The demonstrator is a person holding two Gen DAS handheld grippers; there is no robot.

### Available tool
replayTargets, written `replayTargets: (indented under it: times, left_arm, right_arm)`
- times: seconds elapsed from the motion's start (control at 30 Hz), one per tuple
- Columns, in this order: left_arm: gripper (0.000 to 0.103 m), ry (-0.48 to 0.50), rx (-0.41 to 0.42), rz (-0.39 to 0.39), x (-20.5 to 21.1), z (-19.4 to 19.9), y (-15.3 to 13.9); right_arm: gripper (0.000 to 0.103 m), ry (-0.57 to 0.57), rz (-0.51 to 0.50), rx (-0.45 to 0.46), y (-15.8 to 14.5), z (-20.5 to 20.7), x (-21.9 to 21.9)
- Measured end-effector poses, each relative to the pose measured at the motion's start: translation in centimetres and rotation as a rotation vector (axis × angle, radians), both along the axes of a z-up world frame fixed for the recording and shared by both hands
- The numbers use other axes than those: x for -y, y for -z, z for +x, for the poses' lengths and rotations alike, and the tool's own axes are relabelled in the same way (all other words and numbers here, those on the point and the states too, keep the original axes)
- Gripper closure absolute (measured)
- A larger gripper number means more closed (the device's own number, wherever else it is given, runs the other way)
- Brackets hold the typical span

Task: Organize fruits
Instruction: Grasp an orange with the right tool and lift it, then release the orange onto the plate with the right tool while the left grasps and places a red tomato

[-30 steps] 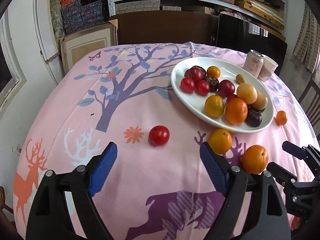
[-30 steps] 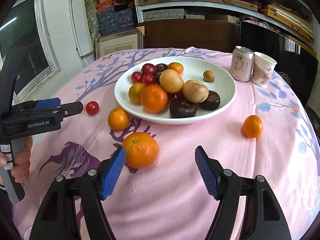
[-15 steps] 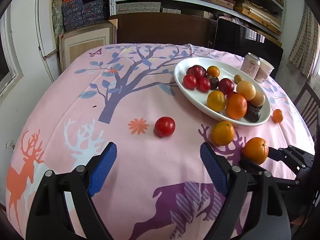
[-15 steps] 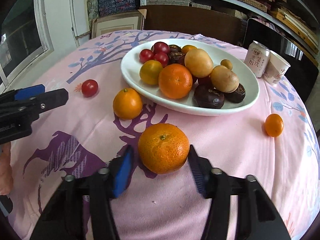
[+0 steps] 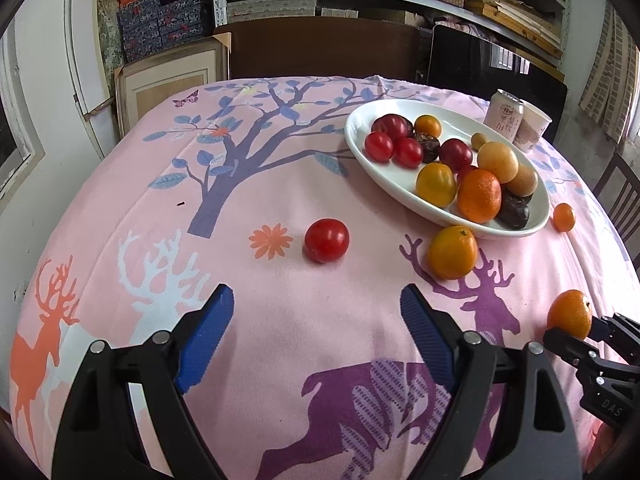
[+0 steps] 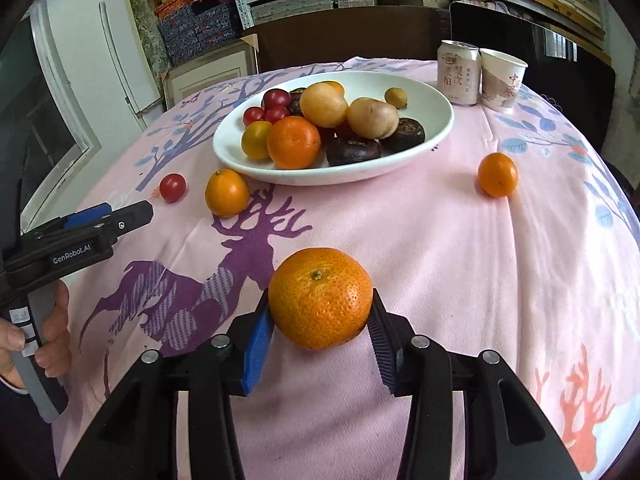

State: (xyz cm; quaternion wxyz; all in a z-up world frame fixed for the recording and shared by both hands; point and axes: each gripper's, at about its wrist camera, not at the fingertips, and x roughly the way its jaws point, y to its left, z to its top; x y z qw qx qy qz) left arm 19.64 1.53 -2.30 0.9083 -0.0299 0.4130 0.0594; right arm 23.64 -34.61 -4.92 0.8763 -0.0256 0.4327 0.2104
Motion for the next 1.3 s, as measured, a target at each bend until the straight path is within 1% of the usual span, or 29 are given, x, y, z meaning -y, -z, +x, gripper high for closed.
replayTargets:
  times: [0.1,0.2,0.27,0.33,0.4,0.43,0.47,0.5,0.53,0.57,0.6,0.73,0.8,0.9,0.93,1.0,1.1,1.2,1.3]
  left_arm:
    - [0.02,-0.018,-0.025,-0.017,-0.2,0.6,0.7]
    - [0.02,-0.039,-0.053,-0.033,-0.4,1.5,1.2]
    - [0.02,-0.044,-0.07,-0.009,-0.2,2.4,1.5]
    - [0.025,-0.047,-0.084,0.029,0.2,3.6,1.9]
    - [0.035,-0.049,-0.102,0.025,0.2,4.7,2.1]
    - [0.037,-0.051,-0.107,0.016,0.2,5.3,2.3]
    - [0.042,-0.052,-0.105,0.012,0.2,5.6,2.2]
    - [0.05,-0.051,-0.099,0.013,0.2,5.8,2.2]
    - [0.054,-0.044,-0.095,0.019,0.3,6.0,2.2]
    - [0.071,-0.031,-0.09,0.02,0.4,6.1,2.2]
    - [0.075,-0.02,-0.09,0.02,0.5,6.2,2.1]
    - [0.076,0.006,-0.081,0.017,0.6,5.8,1.8]
    - [0.076,0.005,-0.079,0.004,0.5,5.2,1.4]
    - [0.076,0.028,-0.06,-0.025,0.9,4.0,-0.4]
    - [0.076,0.042,-0.044,-0.029,1.3,3.5,-1.2]
    - [0.075,0.074,-0.001,-0.043,2.1,2.9,-3.2]
    - [0.075,0.121,0.044,-0.074,3.6,3.2,-5.5]
    - [0.075,0.154,0.052,-0.062,5.4,4.6,-6.4]
    - [0.075,0.162,0.046,-0.047,6.6,7.2,-6.1]
  right_arm:
    - [0.057,0.003,0.013,-0.014,0.3,0.0,0.5]
    - [0.057,-0.009,0.024,0.007,0.1,-0.2,0.6]
    - [0.057,-0.017,0.034,0.012,-0.1,-0.2,0.7]
    - [0.057,-0.019,0.038,0.022,-0.3,-0.3,1.0]
    - [0.057,-0.018,0.033,0.045,-0.7,-0.4,1.0]
    - [0.057,-0.019,0.033,0.055,-0.9,-0.5,1.1]
    - [0.057,-0.021,0.034,0.059,-1.0,-0.5,1.1]
    - [0.057,-0.022,0.036,0.059,-1.0,-0.5,1.1]
    - [0.057,-0.023,0.037,0.057,-1.0,-0.4,1.1]
    - [0.057,-0.024,0.039,0.054,-1.0,-0.4,1.1]
    - [0.057,-0.027,0.04,0.051,-1.0,-0.4,1.0]
    - [0.057,-0.03,0.048,0.052,-1.0,-0.4,1.0]
    - [0.057,-0.024,0.055,0.062,-1.1,-0.5,1.2]
    - [0.057,0.003,0.084,0.086,-2.0,-0.6,1.7]
    - [0.057,0.016,0.096,0.104,-2.6,-0.6,1.9]
    - [0.057,0.029,0.104,0.17,-4.0,-0.9,2.1]
    - [0.057,-0.01,0.055,0.286,-5.9,-0.2,1.2]
    - [0.057,-0.034,0.037,0.364,-7.3,2.1,0.5]
    - [0.057,-0.031,0.059,0.377,-8.1,5.3,-0.5]
